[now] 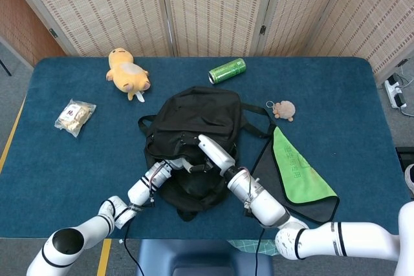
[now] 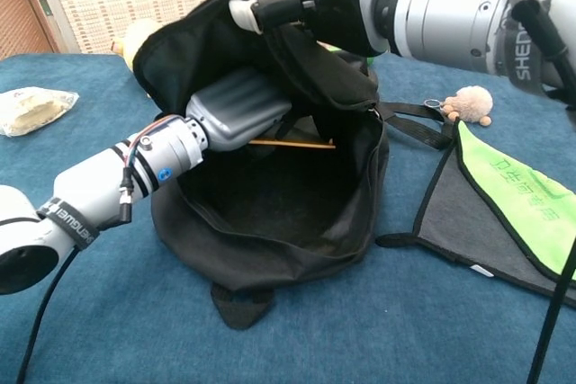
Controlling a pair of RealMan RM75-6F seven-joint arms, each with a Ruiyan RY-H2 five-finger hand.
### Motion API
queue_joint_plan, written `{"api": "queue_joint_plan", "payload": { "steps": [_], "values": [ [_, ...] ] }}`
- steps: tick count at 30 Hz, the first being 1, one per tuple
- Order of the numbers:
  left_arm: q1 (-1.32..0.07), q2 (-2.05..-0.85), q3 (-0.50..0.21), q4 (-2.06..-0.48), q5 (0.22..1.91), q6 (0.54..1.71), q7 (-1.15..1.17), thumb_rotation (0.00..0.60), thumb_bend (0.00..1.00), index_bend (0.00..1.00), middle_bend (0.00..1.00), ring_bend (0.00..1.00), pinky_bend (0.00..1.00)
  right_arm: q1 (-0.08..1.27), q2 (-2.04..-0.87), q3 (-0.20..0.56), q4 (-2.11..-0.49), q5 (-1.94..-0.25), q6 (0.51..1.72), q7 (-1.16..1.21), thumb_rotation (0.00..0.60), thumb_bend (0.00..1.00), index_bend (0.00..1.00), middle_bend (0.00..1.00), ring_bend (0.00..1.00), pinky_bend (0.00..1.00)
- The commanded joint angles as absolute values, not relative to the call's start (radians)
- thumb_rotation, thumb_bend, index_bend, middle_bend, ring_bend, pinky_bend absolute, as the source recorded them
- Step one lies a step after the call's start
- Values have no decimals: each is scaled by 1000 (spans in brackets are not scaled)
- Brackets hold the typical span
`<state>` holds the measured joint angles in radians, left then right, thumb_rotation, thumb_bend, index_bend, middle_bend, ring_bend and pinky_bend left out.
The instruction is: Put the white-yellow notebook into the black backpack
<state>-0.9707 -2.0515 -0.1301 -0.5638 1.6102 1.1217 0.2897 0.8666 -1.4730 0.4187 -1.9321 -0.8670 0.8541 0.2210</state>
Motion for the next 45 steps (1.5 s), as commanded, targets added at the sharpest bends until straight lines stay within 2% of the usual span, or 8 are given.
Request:
{"api": "queue_joint_plan", "payload": {
  "steps": [1, 5, 10, 18, 24, 29, 34, 45],
  "values": [
    [-985, -2051, -137, -547, 1602, 1115, 298, 600, 463, 668, 699, 625, 599, 867, -1474, 417, -1933, -869, 855, 222, 600, 652, 527, 286, 245, 143],
    [-1000, -2058, -157, -529, 1572, 1085, 314, 600, 456, 653, 689, 620, 599, 870, -1479, 416, -1930, -868, 859, 222, 600, 651, 526, 285, 245, 143],
    [-987, -2067, -167, -560, 1534, 1064, 352, 600, 393, 545, 612, 563, 576, 878, -1486, 421, -1918, -861, 868, 217, 600, 651, 524, 286, 245, 143],
    [-930, -2016, -210, -802, 1418, 1010, 508, 600, 80, 181, 233, 222, 330, 893, -1501, 432, -1887, -833, 883, 207, 600, 649, 524, 286, 245, 143],
    [-872, -1938, -229, -1046, 1314, 992, 633, 560, 29, 74, 157, 156, 252, 898, -1506, 445, -1866, -818, 888, 212, 600, 650, 522, 285, 244, 143],
    [-832, -1876, -216, -1219, 1238, 994, 746, 538, 28, 66, 156, 158, 216, 903, -1511, 450, -1842, -806, 879, 219, 600, 650, 518, 285, 244, 143],
    [-799, -1814, -172, -1374, 1229, 1034, 827, 589, 29, 126, 167, 181, 207, 909, -1521, 461, -1805, -791, 874, 232, 600, 648, 517, 285, 244, 144],
    [-703, -1707, -55, -1509, 1456, 1222, 651, 600, 112, 345, 377, 367, 326, 898, -1514, 469, -1747, -779, 860, 260, 600, 649, 517, 285, 243, 143]
  ]
}}
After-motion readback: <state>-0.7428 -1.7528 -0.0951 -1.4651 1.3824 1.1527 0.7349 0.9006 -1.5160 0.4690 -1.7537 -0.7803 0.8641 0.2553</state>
